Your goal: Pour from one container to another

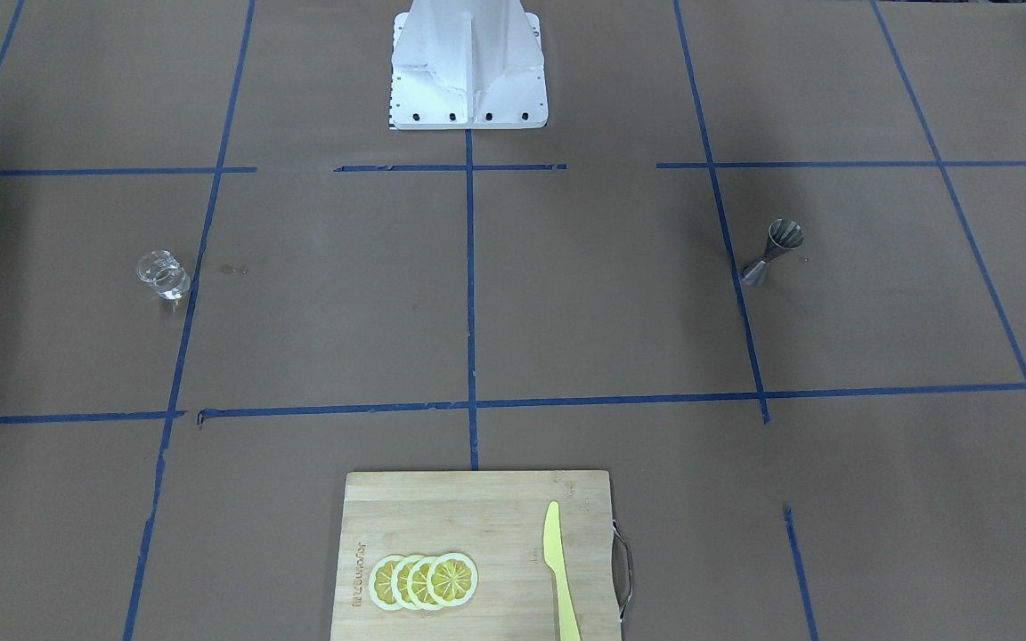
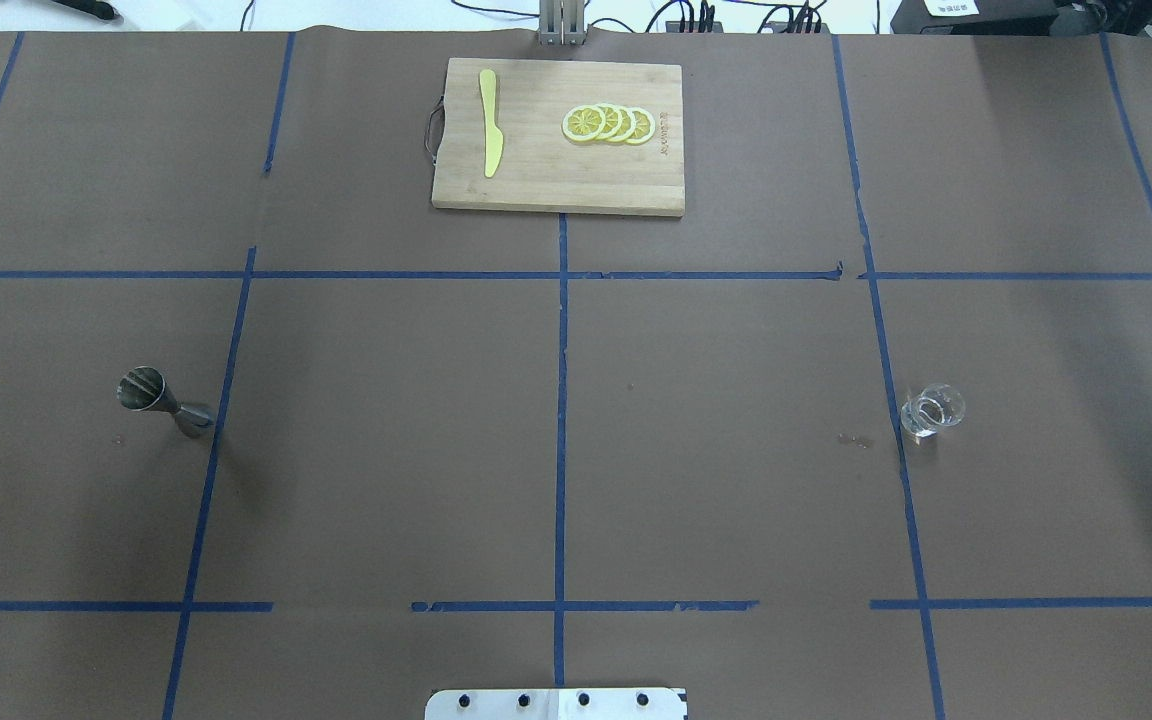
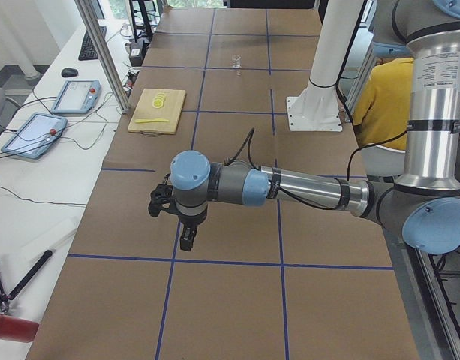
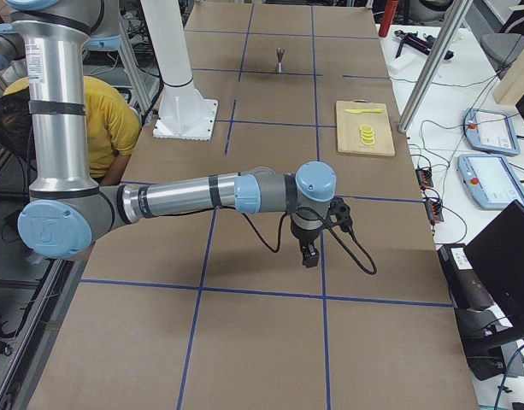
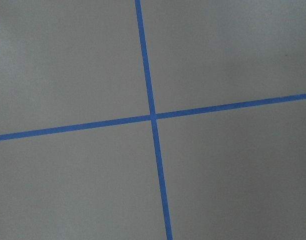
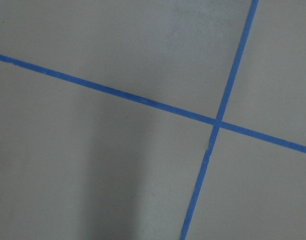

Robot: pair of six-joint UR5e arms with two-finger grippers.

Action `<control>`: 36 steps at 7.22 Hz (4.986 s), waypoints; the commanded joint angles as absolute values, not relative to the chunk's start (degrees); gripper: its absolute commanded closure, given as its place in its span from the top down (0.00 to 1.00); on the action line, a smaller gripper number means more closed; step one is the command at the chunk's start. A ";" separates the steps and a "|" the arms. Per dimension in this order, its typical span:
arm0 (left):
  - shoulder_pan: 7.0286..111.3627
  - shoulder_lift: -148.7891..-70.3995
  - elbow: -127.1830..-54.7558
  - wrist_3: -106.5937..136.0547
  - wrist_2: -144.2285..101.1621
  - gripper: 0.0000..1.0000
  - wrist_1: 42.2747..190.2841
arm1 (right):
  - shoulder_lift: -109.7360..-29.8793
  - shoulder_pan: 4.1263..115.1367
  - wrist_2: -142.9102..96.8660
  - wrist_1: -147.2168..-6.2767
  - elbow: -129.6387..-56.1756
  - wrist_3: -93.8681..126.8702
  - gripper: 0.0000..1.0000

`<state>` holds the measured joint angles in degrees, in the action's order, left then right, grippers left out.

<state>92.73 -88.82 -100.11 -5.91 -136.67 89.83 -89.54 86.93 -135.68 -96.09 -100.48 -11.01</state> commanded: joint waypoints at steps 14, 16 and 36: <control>53.04 -84.46 -90.88 40.49 -106.43 0.87 187.99 | -89.74 84.02 -135.79 -96.06 -104.24 -11.16 1.00; 48.88 -80.36 -90.88 40.61 -98.99 0.90 195.67 | -89.74 84.02 -135.70 -96.06 -104.33 -11.16 1.00; 9.14 -81.65 -90.71 39.28 -37.80 1.00 189.14 | -90.62 84.02 -135.62 -96.15 -105.55 -11.34 1.00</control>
